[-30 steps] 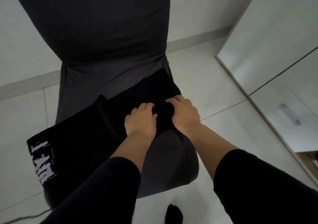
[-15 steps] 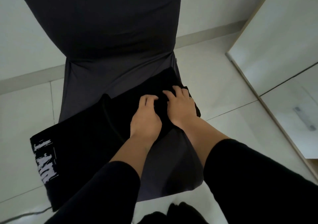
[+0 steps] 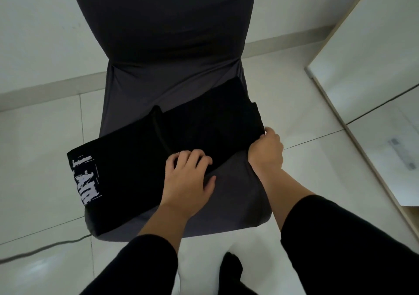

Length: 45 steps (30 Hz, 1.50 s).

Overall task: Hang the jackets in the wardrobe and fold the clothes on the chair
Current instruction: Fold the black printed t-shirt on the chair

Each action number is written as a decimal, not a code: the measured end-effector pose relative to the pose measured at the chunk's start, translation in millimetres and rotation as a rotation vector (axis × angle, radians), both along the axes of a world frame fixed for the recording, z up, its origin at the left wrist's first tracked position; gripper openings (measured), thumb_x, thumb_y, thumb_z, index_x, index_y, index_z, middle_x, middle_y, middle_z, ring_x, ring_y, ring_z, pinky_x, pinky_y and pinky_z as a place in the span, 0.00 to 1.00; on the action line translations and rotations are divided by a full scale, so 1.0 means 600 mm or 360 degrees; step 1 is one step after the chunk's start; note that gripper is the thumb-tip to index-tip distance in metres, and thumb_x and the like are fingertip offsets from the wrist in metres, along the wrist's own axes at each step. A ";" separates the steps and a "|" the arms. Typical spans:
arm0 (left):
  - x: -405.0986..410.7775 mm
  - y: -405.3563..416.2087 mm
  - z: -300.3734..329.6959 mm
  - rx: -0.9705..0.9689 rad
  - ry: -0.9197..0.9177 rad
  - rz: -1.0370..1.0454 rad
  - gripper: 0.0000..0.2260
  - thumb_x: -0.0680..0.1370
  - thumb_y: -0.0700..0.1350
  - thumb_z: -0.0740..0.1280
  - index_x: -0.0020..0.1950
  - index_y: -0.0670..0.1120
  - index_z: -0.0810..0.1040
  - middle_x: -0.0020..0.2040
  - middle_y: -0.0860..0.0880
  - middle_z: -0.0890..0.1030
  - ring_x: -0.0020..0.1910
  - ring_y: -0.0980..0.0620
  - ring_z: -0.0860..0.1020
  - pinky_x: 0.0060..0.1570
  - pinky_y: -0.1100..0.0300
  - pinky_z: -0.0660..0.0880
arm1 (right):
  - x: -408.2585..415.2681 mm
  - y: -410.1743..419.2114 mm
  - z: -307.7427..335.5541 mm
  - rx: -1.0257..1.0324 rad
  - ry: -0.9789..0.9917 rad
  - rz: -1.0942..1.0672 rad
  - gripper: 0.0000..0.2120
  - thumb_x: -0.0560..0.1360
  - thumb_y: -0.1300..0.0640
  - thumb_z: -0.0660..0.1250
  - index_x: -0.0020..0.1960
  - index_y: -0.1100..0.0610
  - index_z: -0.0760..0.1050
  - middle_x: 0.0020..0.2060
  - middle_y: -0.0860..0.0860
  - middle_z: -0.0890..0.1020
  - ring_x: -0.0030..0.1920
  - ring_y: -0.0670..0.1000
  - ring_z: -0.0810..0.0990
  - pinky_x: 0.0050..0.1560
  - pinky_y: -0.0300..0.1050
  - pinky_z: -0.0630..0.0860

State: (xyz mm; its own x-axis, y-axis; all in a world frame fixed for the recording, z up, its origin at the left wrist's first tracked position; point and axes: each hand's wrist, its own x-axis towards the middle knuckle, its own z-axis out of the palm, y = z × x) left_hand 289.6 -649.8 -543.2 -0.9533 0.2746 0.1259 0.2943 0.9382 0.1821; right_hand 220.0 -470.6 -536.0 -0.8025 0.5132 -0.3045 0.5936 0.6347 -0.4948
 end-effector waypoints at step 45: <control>-0.017 -0.100 0.040 0.1549 -0.0264 0.1182 0.16 0.83 0.49 0.53 0.66 0.52 0.74 0.63 0.55 0.73 0.64 0.57 0.69 0.66 0.62 0.61 | 0.037 -0.230 0.074 -0.1794 -0.0454 0.0263 0.14 0.78 0.51 0.60 0.56 0.57 0.79 0.52 0.55 0.82 0.52 0.54 0.80 0.57 0.49 0.75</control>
State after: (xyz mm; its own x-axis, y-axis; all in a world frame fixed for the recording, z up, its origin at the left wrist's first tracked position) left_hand 279.6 -710.1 -519.4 -0.8619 -0.4804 -0.1621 -0.3449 0.3211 0.8820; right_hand 242.1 -608.3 -491.6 -0.6632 -0.2653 -0.6998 0.7254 0.0023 -0.6883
